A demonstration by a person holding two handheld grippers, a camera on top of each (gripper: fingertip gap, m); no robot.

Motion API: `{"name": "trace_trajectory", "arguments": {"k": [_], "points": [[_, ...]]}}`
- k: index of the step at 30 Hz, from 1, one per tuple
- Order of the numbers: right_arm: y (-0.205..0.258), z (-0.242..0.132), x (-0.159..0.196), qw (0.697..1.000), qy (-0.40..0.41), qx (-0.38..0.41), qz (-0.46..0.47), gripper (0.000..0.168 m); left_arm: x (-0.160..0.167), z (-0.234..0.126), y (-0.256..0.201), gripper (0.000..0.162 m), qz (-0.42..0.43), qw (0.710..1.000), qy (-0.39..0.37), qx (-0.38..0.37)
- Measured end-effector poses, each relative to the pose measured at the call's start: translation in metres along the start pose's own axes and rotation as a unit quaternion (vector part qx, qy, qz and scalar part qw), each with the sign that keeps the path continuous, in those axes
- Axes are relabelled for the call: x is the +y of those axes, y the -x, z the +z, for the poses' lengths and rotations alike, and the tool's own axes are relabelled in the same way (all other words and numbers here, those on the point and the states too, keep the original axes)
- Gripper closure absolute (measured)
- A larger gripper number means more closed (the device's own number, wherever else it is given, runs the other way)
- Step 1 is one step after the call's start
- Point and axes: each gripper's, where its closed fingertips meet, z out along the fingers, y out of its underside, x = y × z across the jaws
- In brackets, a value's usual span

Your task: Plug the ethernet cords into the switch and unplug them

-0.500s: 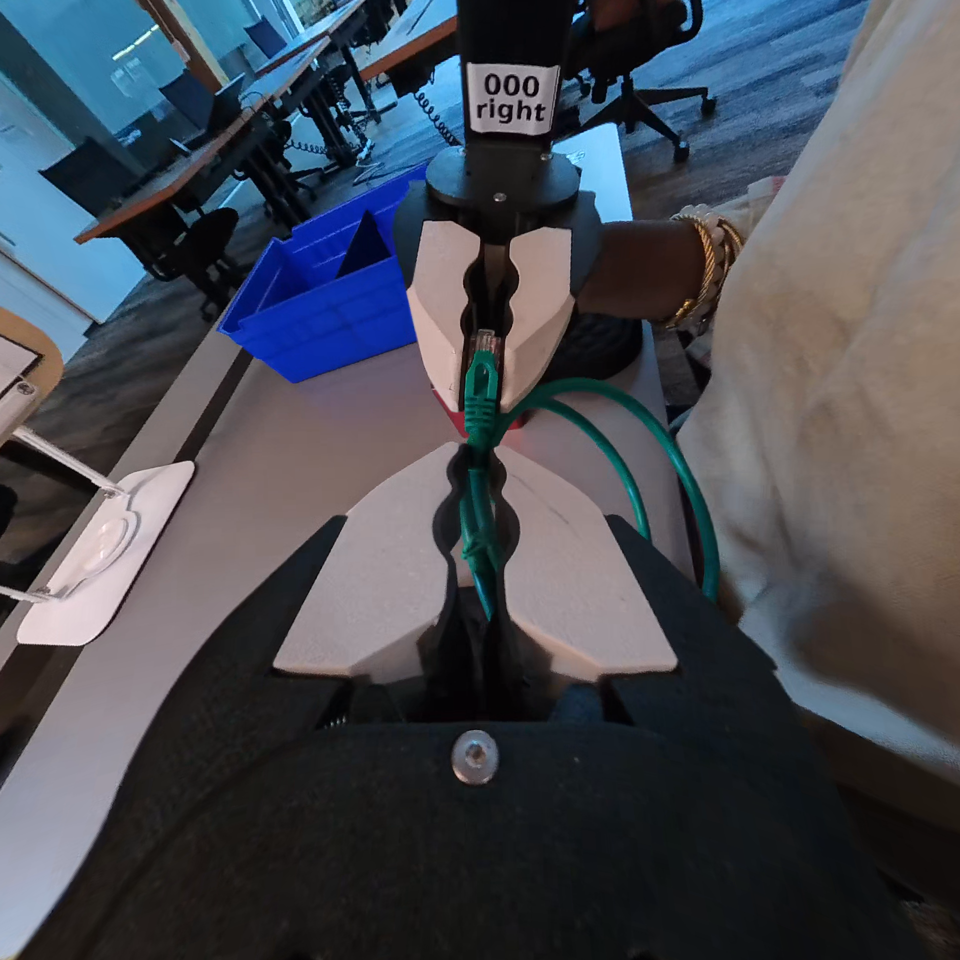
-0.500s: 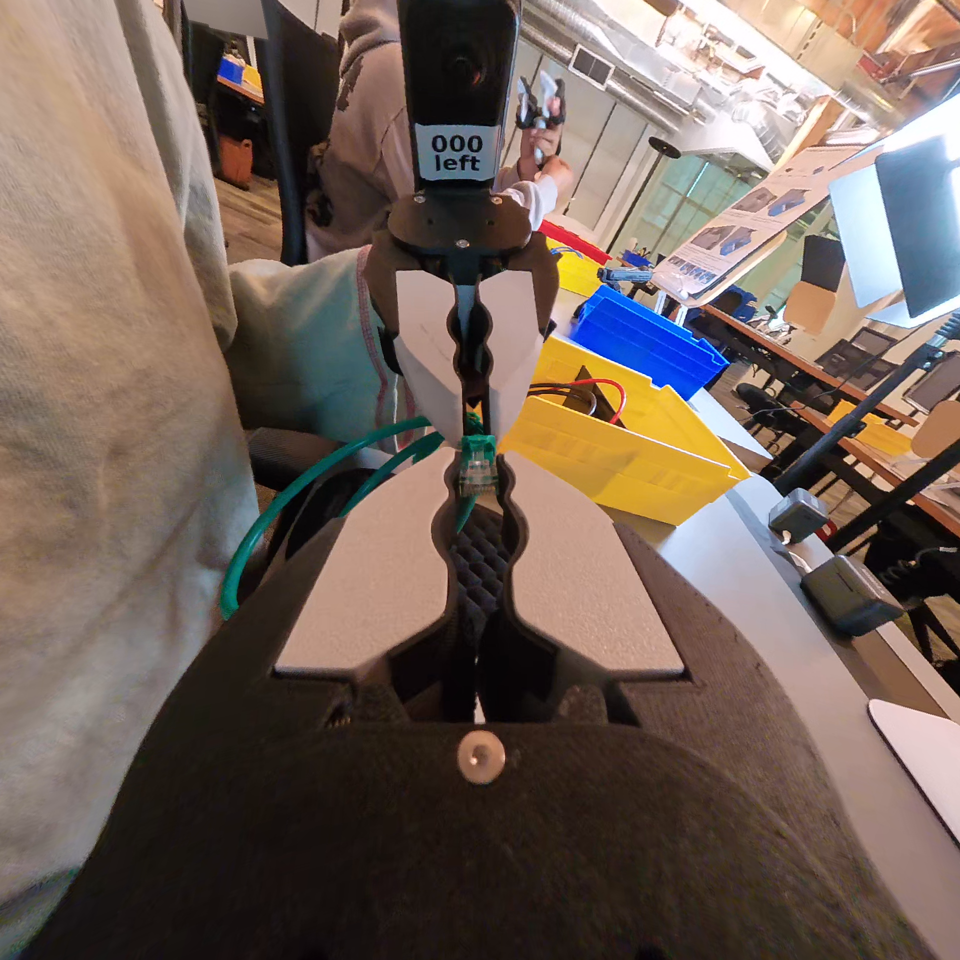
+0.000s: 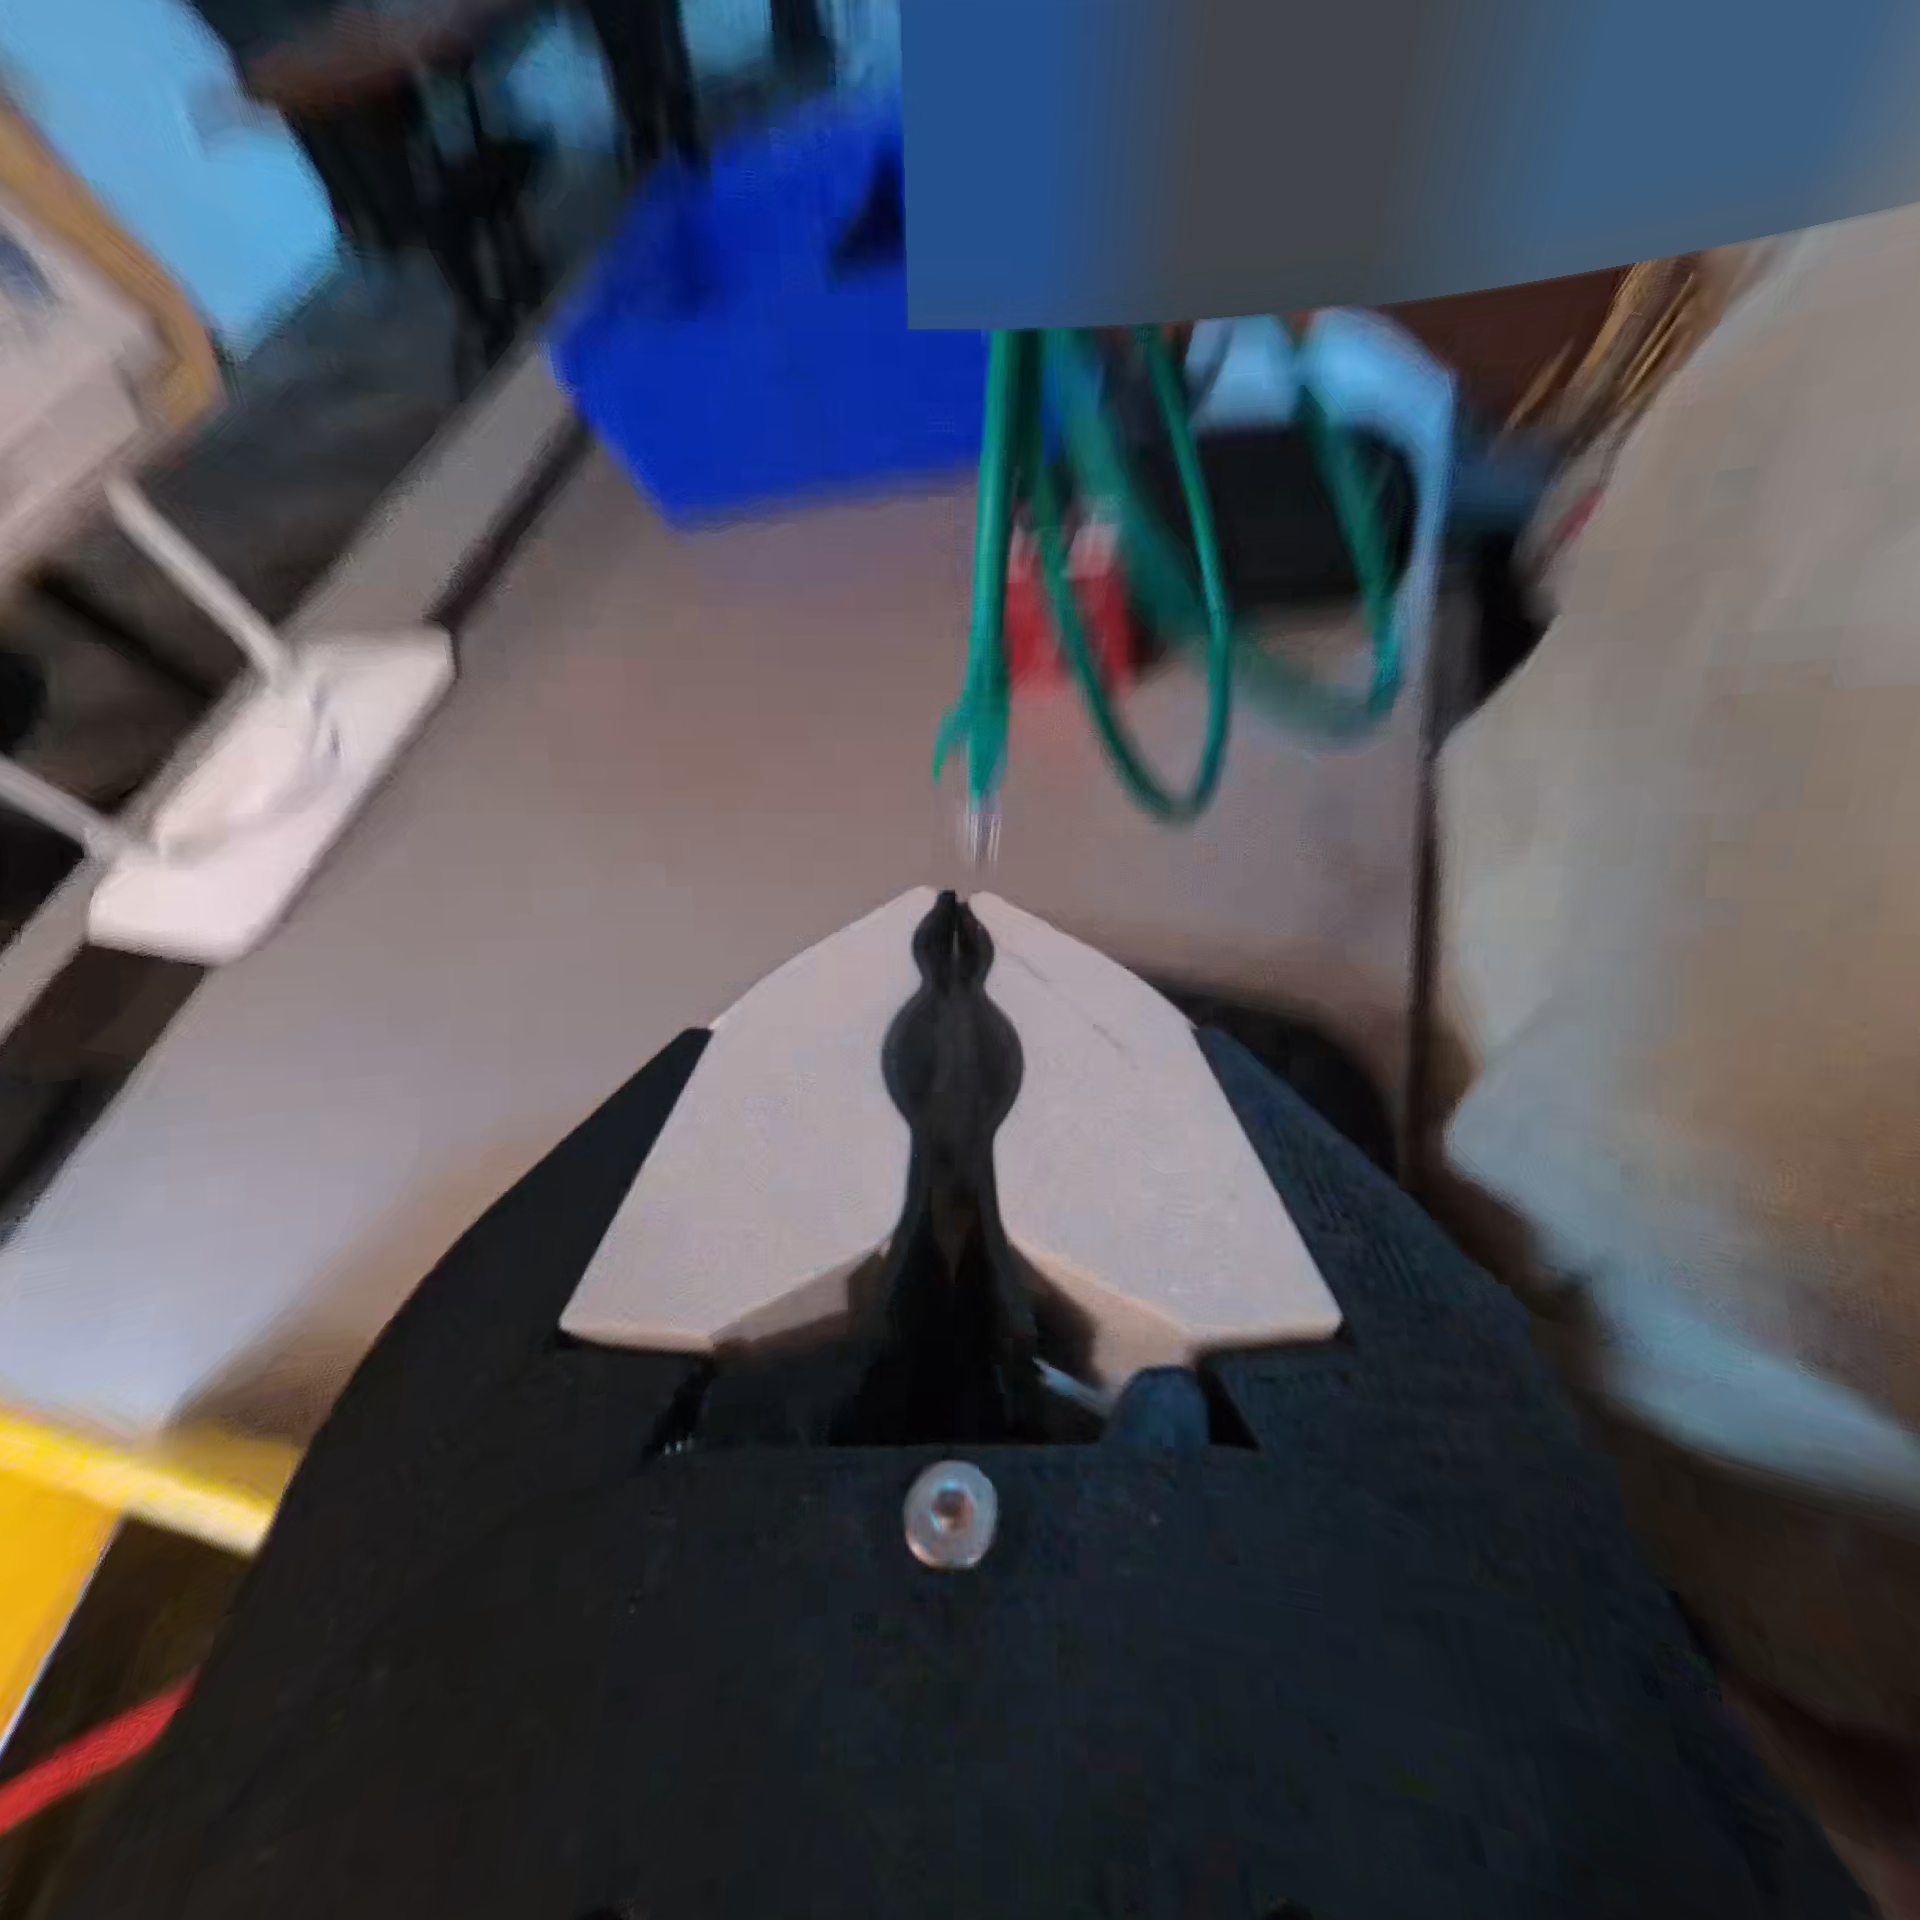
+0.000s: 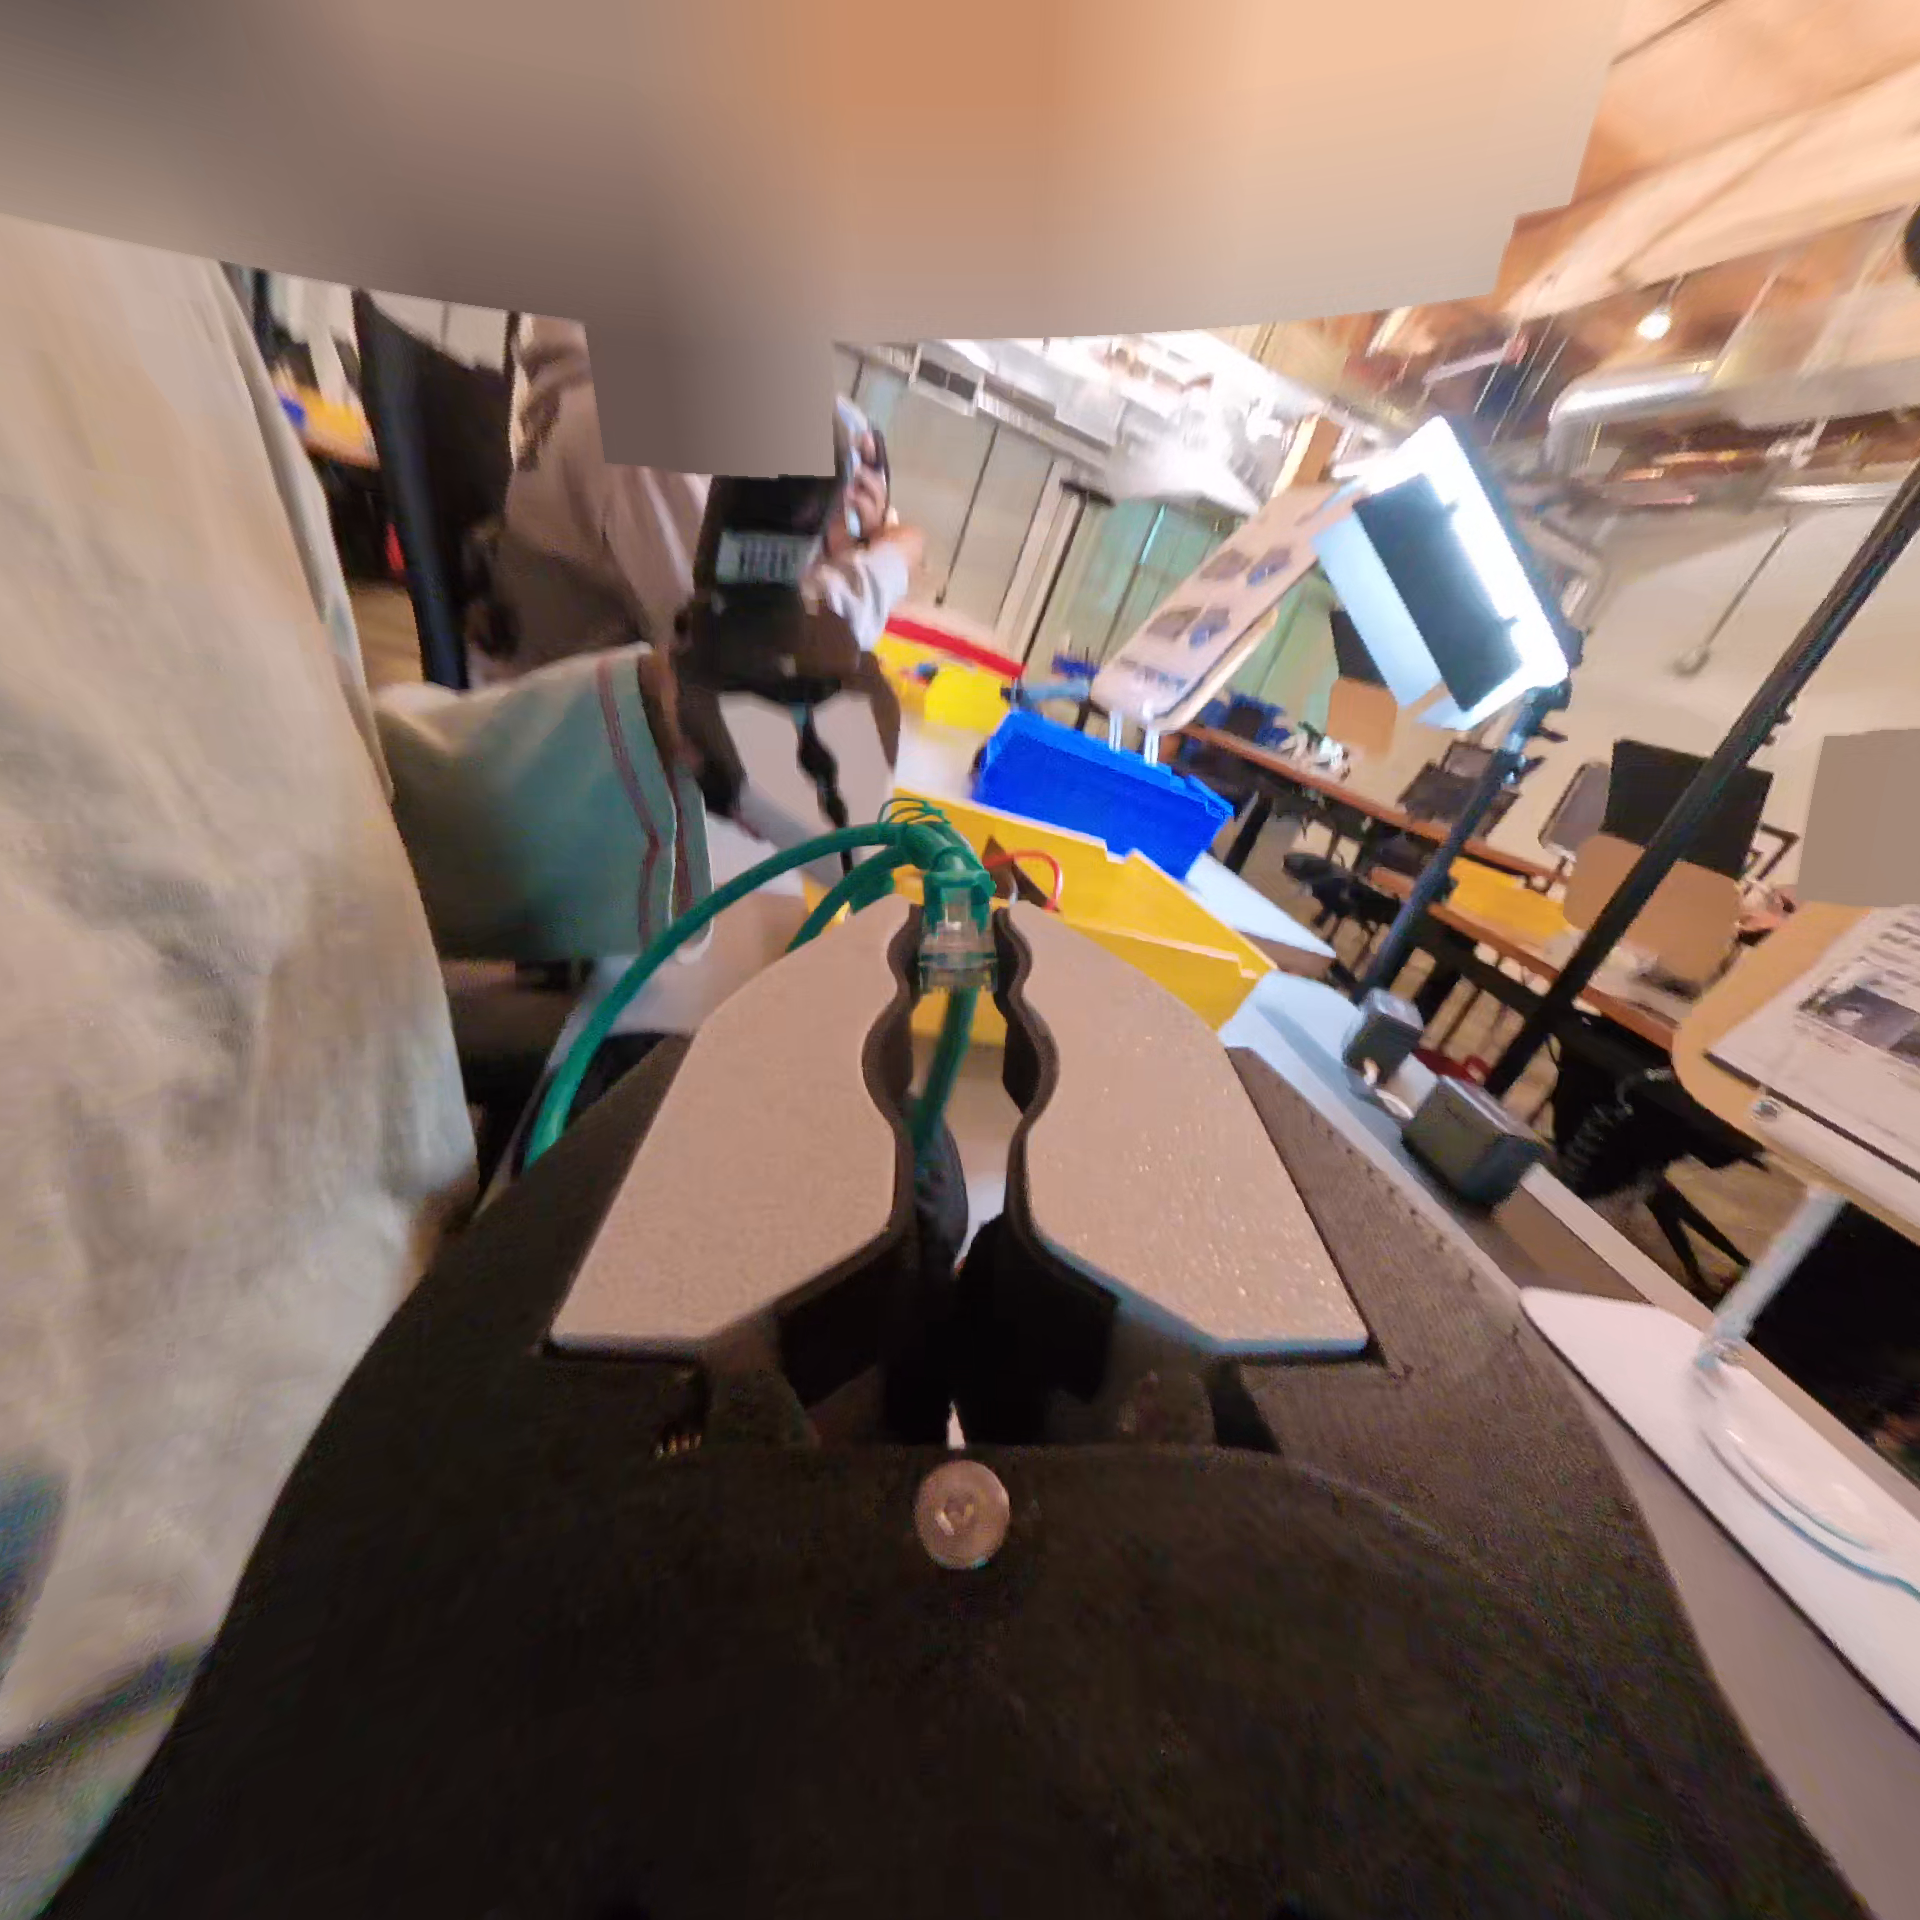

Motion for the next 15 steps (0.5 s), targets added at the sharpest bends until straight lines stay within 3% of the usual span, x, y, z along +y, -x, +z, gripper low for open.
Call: {"name": "trace_trajectory", "arguments": {"k": [2, 5, 11, 15], "points": [[0.000, 0.004, 0.009, 0.998, 0.057, -0.004, -0.018, 0.155, -0.043, -0.005, 0.001, 0.135, 0.013, 0.993, -0.121, -0.011], [0.003, 0.014, 0.000, 1.000, 0.020, -0.017, 0.004, 0.155, -0.056, 0.007, 0.002, 0.116, 0.031, 0.989, -0.141, -0.017], [-0.005, 0.008, -0.002, 1.000, -0.020, 0.013, 0.020, 0.155, -0.044, 0.016, 0.014, 0.114, -0.010, 0.992, -0.116, -0.055], [-0.023, 0.000, -0.005, 0.995, -0.025, 0.094, 0.005, 0.156, -0.050, -0.002, 0.039, 0.112, -0.122, 0.971, -0.182, -0.093]]}}
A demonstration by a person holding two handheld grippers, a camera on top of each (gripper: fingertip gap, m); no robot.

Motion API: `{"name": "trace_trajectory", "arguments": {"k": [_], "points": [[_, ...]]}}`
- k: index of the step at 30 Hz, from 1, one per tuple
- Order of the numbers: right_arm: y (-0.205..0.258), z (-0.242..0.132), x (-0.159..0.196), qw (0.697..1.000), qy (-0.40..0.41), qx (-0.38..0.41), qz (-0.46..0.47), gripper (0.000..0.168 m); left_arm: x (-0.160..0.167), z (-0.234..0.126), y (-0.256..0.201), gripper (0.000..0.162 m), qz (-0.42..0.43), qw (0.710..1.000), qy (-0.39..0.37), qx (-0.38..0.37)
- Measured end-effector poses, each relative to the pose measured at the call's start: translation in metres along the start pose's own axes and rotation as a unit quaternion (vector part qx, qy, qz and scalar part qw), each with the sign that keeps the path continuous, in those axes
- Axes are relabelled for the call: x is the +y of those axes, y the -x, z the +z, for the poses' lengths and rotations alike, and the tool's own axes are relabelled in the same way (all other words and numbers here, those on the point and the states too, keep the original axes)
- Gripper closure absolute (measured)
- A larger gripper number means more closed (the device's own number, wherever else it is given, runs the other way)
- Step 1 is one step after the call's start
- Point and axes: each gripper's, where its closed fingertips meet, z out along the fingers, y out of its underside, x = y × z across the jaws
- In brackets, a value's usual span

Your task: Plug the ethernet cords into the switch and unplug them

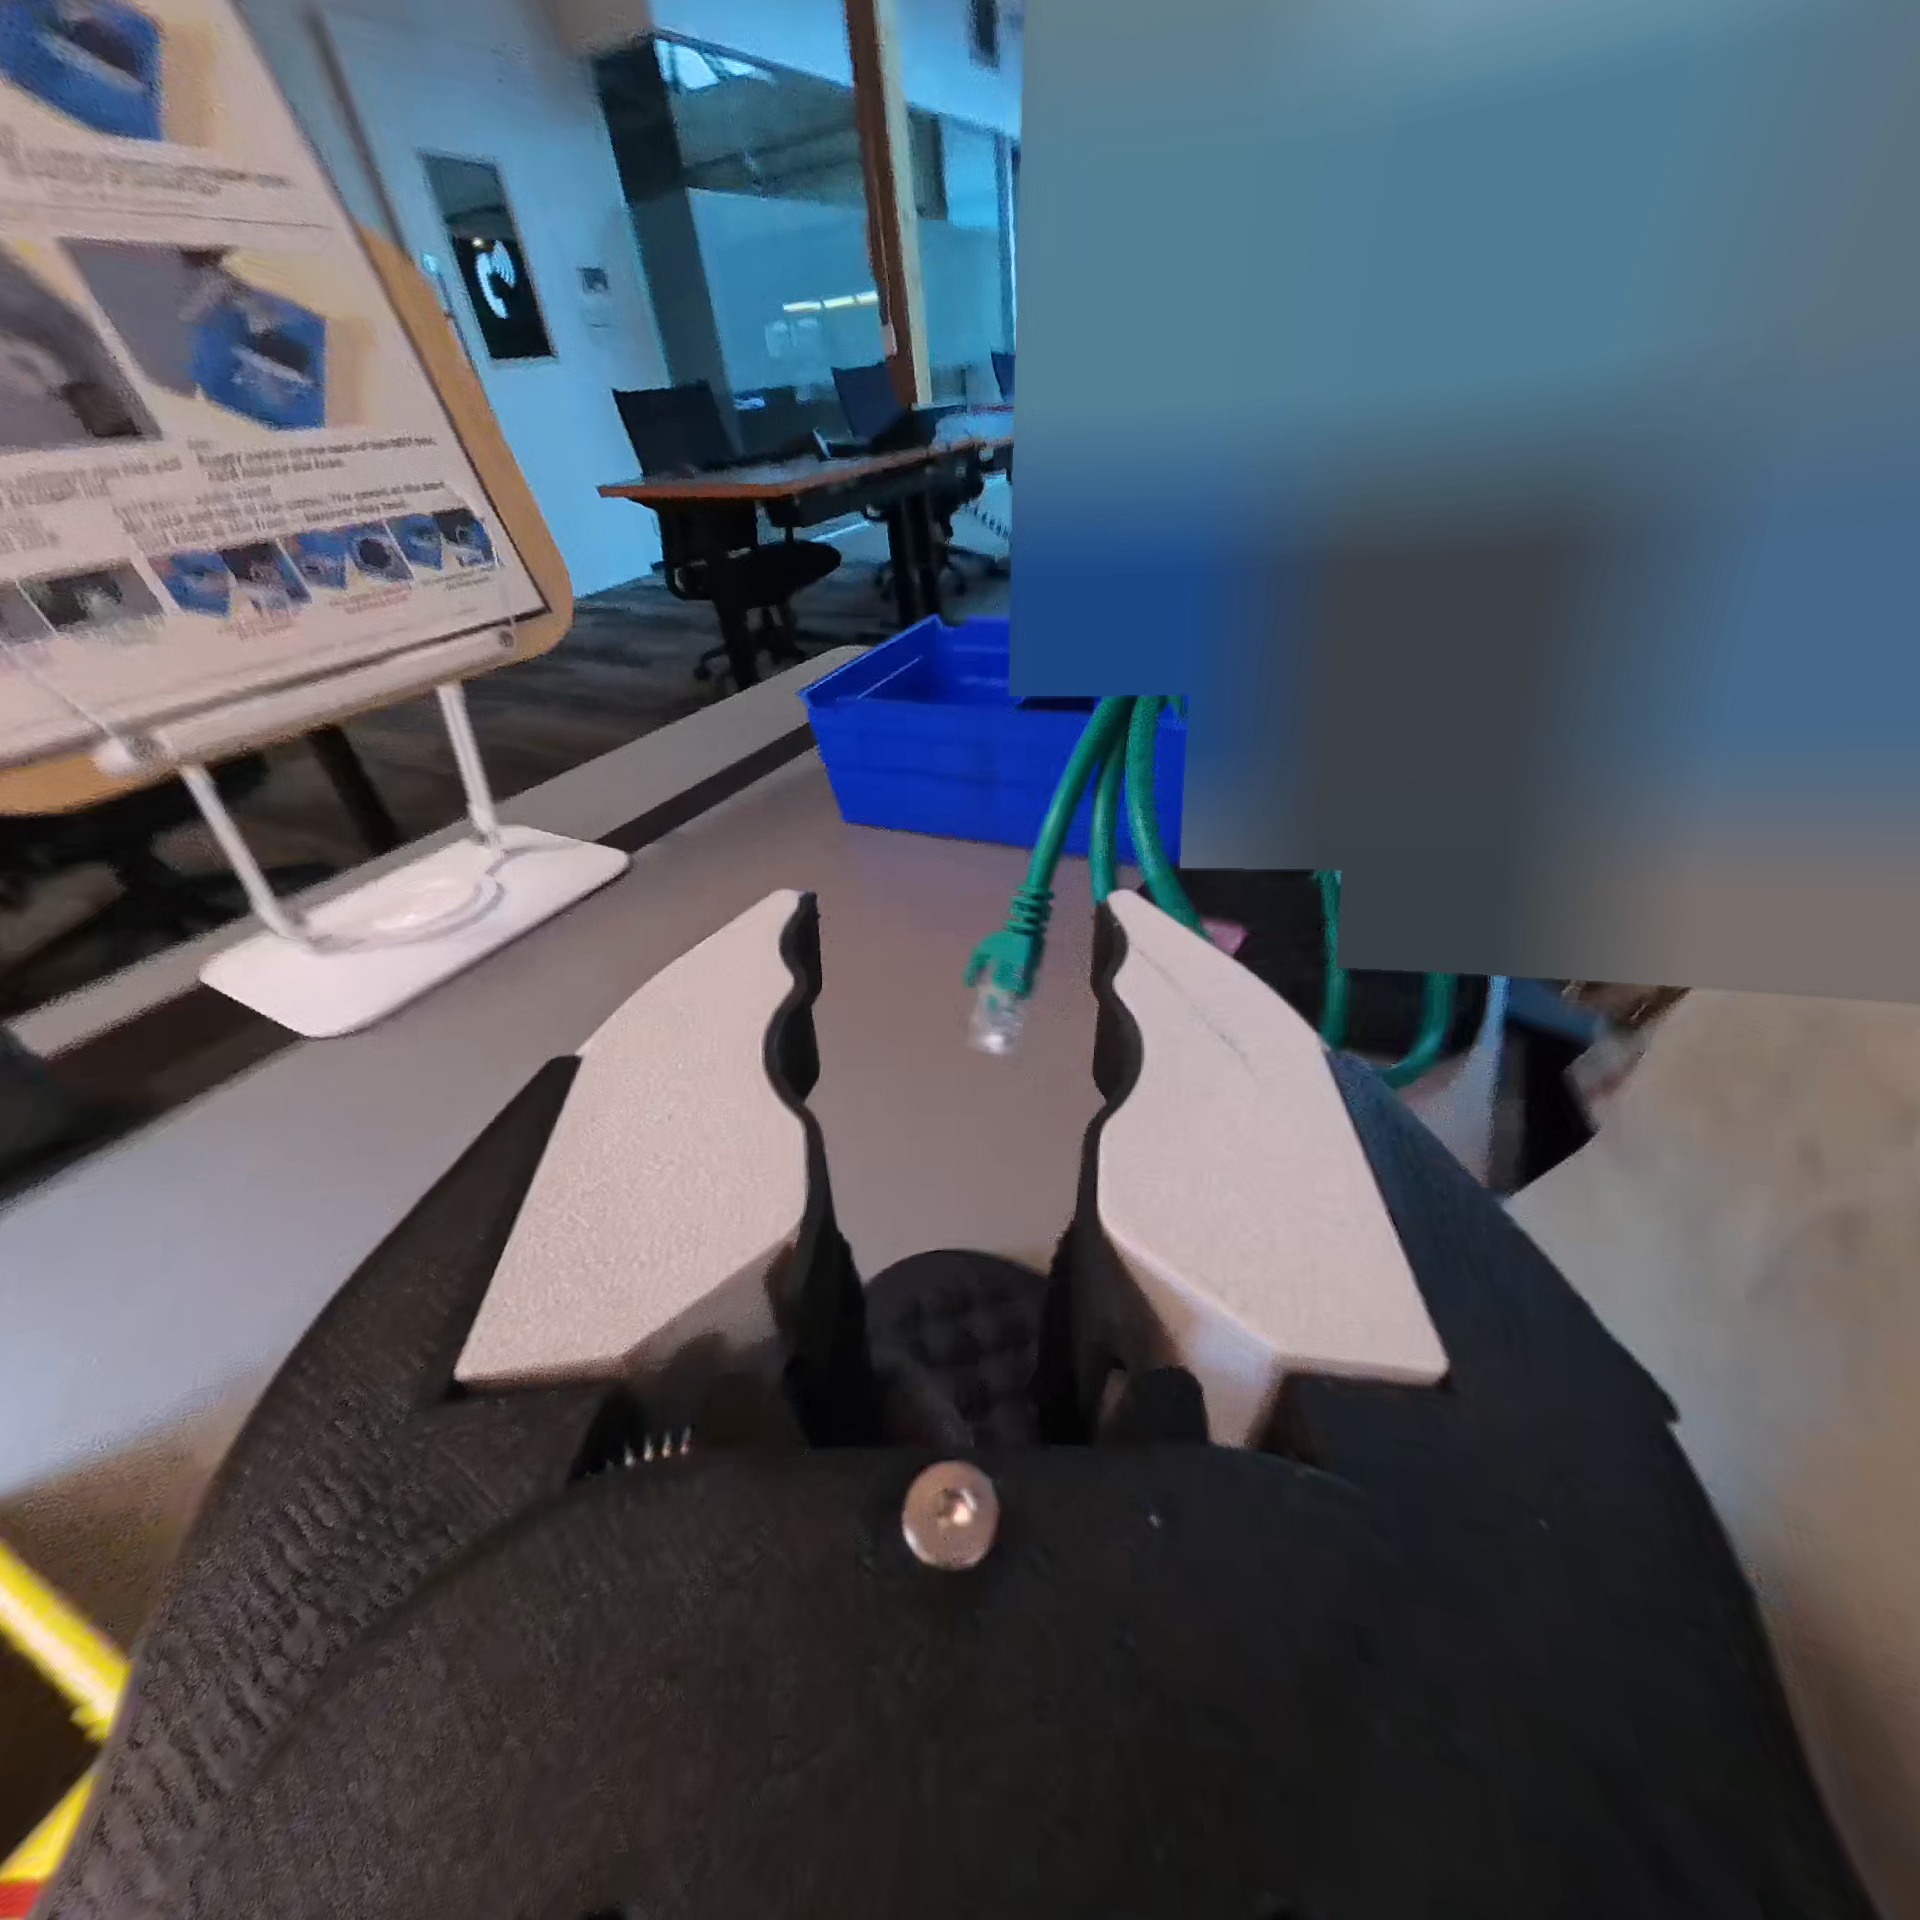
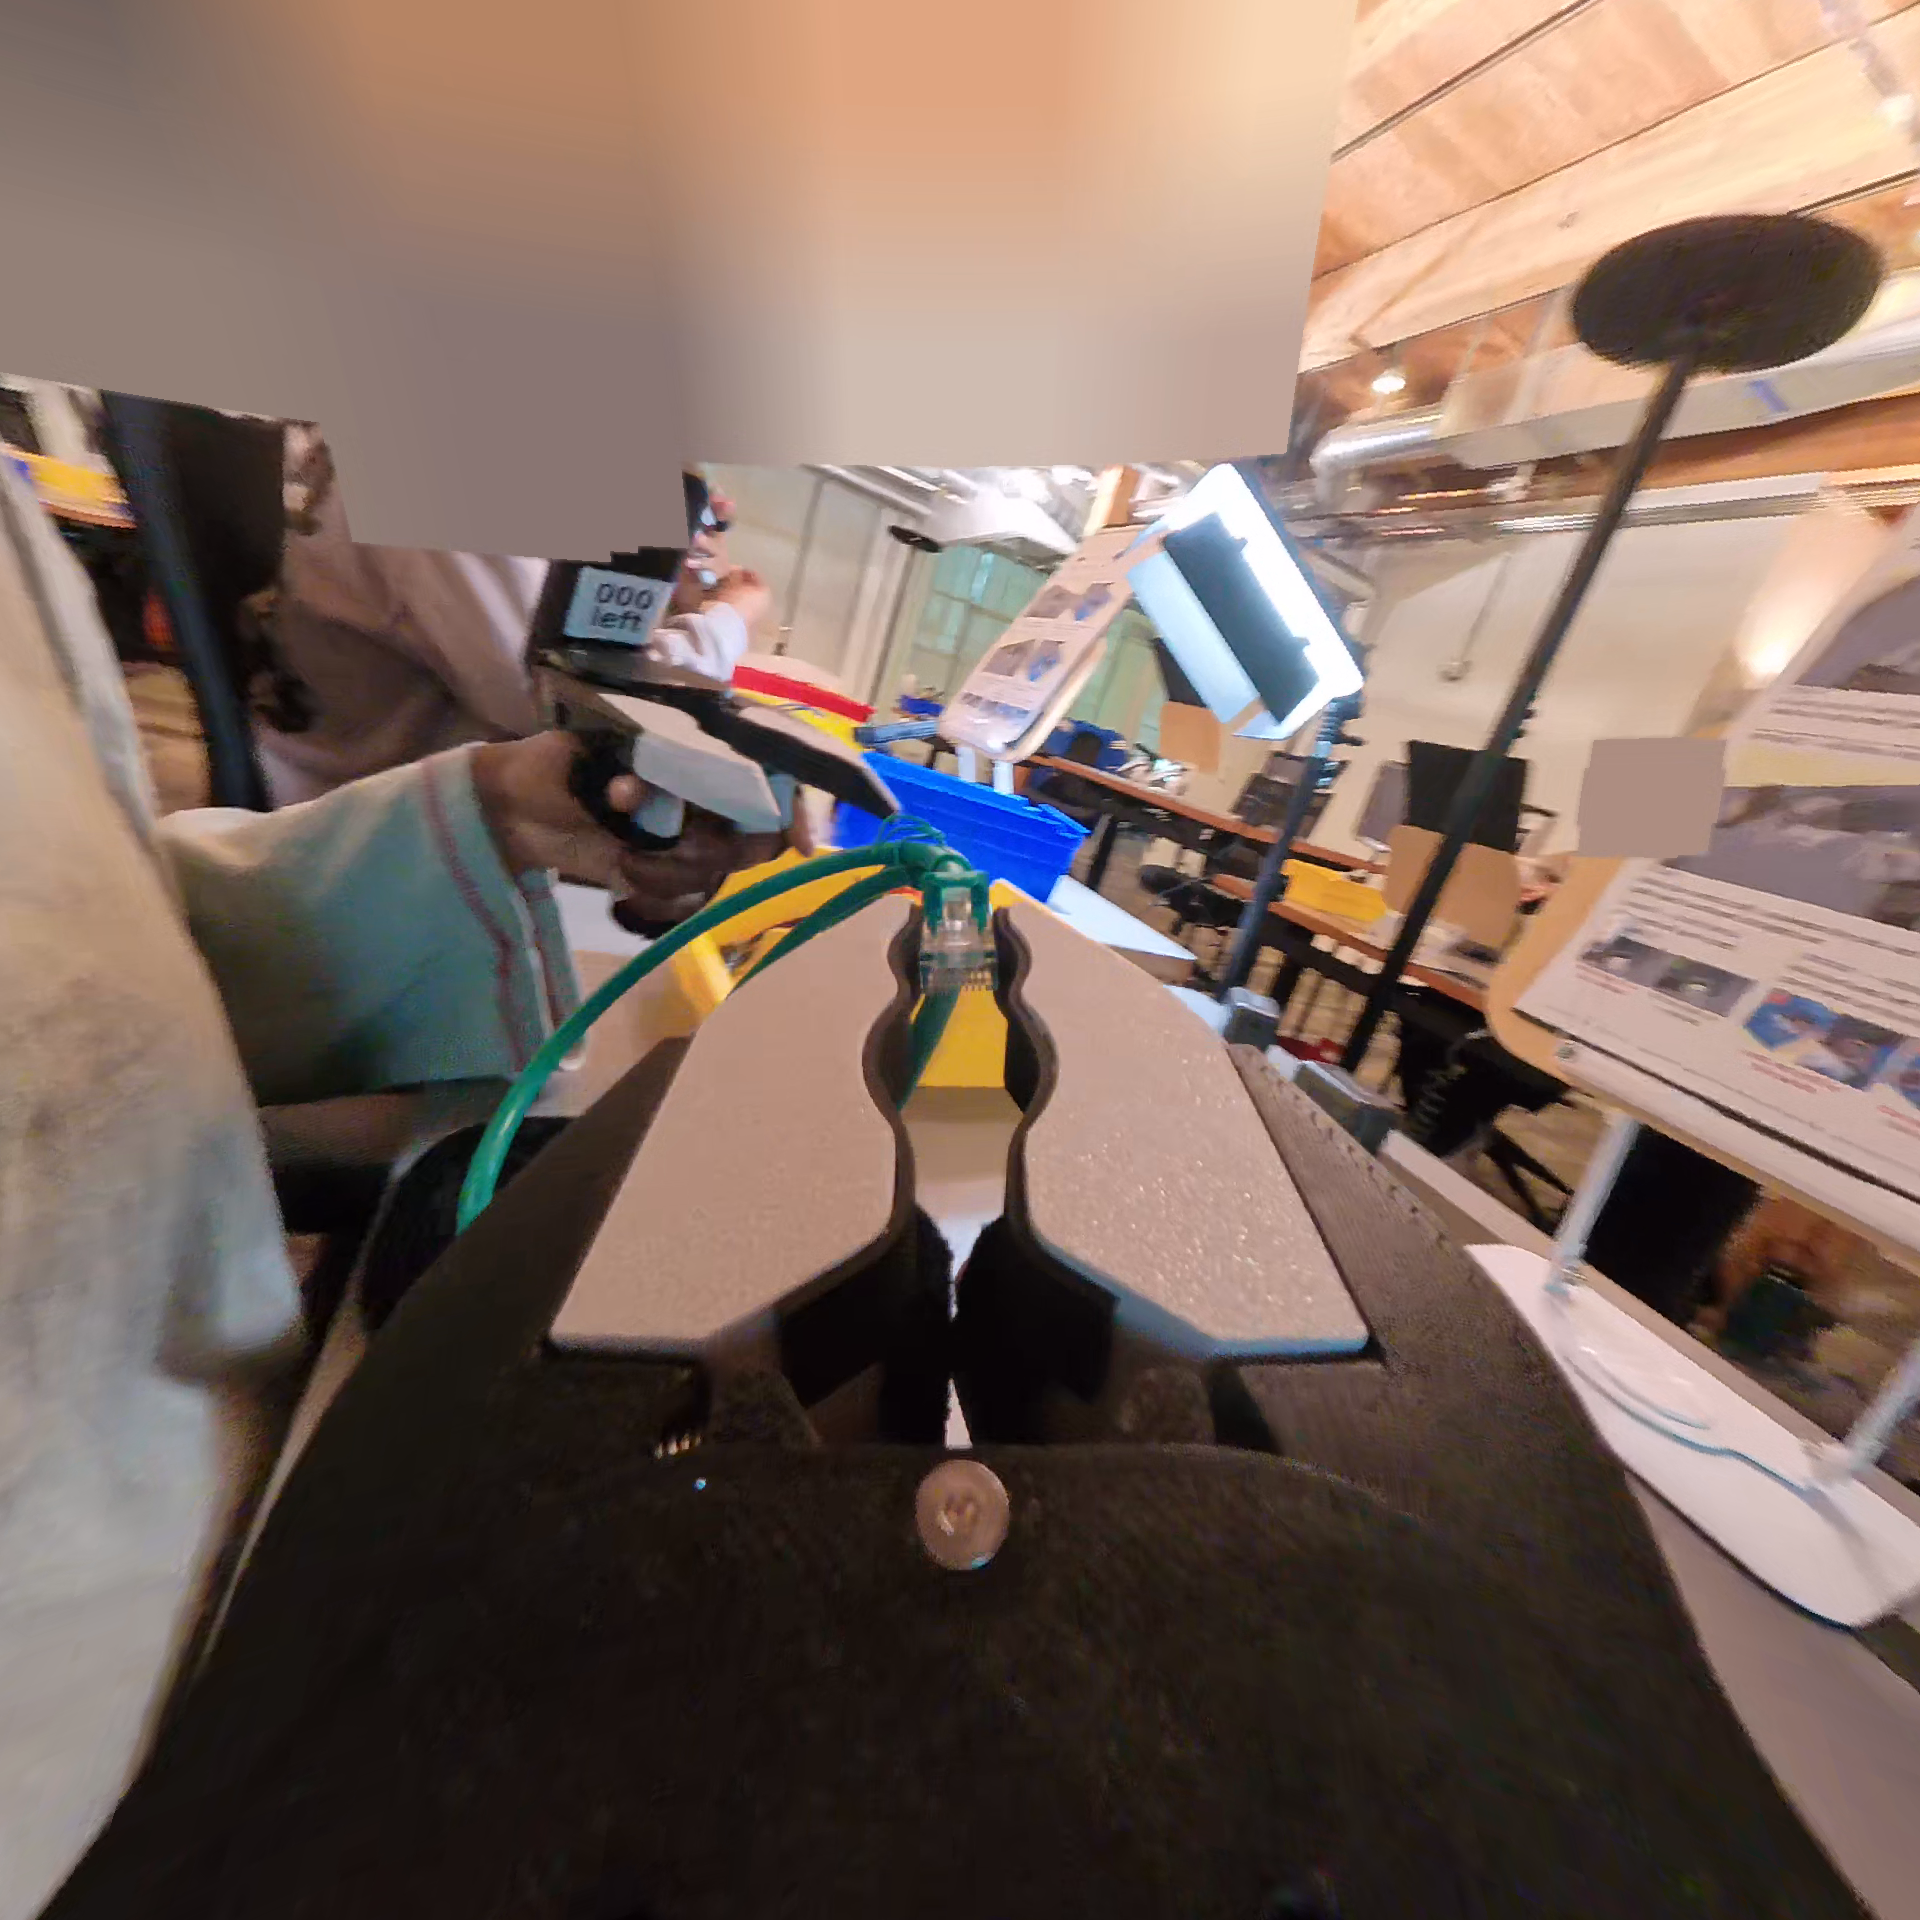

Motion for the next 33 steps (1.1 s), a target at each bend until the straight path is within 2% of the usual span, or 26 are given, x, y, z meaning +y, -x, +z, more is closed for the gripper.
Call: {"name": "trace_trajectory", "arguments": {"k": [2, 4, 6, 8, 11, 12, 14, 17, 21, 26, 29, 33], "points": [[-0.007, -0.001, -0.005, 0.999, -0.009, 0.036, -0.014, 0.156, 0.001, 0.004, -0.009, 0.109, -0.056, 0.998, 0.006, 0.038], [-0.011, 0.001, -0.008, 0.997, -0.011, 0.069, -0.031, 0.156, 0.010, 0.015, -0.019, 0.106, -0.054, 0.997, 0.036, 0.045], [-0.011, 0.004, -0.011, 0.994, -0.010, 0.094, -0.052, 0.156, 0.017, 0.031, -0.025, 0.106, -0.045, 0.997, 0.054, 0.029], [-0.006, 0.010, -0.014, 0.992, -0.010, 0.108, -0.071, 0.156, 0.028, 0.047, -0.019, 0.110, -0.003, 0.997, 0.079, -0.024], [0.021, 0.026, -0.021, 0.993, -0.026, 0.074, -0.089, 0.155, 0.029, 0.057, 0.001, 0.159, 0.091, 0.987, 0.057, -0.117], [0.031, 0.030, -0.025, 0.994, -0.038, 0.051, -0.094, 0.153, 0.027, 0.058, 0.002, 0.162, 0.090, 0.989, 0.036, -0.112], [0.059, 0.033, -0.033, 0.994, -0.063, -0.042, -0.083, 0.146, 0.017, 0.056, -0.009, 0.162, 0.056, 0.997, -0.037, -0.026], [0.086, 0.027, -0.048, 0.980, -0.115, -0.159, -0.028, 0.130, 0.006, 0.043, -0.017, 0.162, 0.000, 0.991, -0.115, 0.071], [0.074, 0.022, -0.061, 0.971, -0.164, -0.175, -0.004, 0.128, -0.004, 0.032, -0.037, 0.162, -0.062, 0.965, -0.174, 0.184], [0.048, 0.047, -0.023, 0.986, -0.024, -0.158, -0.039, 0.125, -0.004, 0.032, -0.076, 0.162, -0.076, 0.937, -0.171, 0.294], [0.050, 0.055, -0.013, 0.980, -0.014, -0.199, -0.015, 0.125, -0.006, 0.030, -0.095, 0.162, -0.086, 0.918, -0.171, 0.348], [0.051, 0.052, -0.003, 0.968, -0.015, -0.249, 0.032, 0.136, -0.012, 0.024, -0.107, 0.162, -0.103, 0.896, -0.186, 0.391]]}}
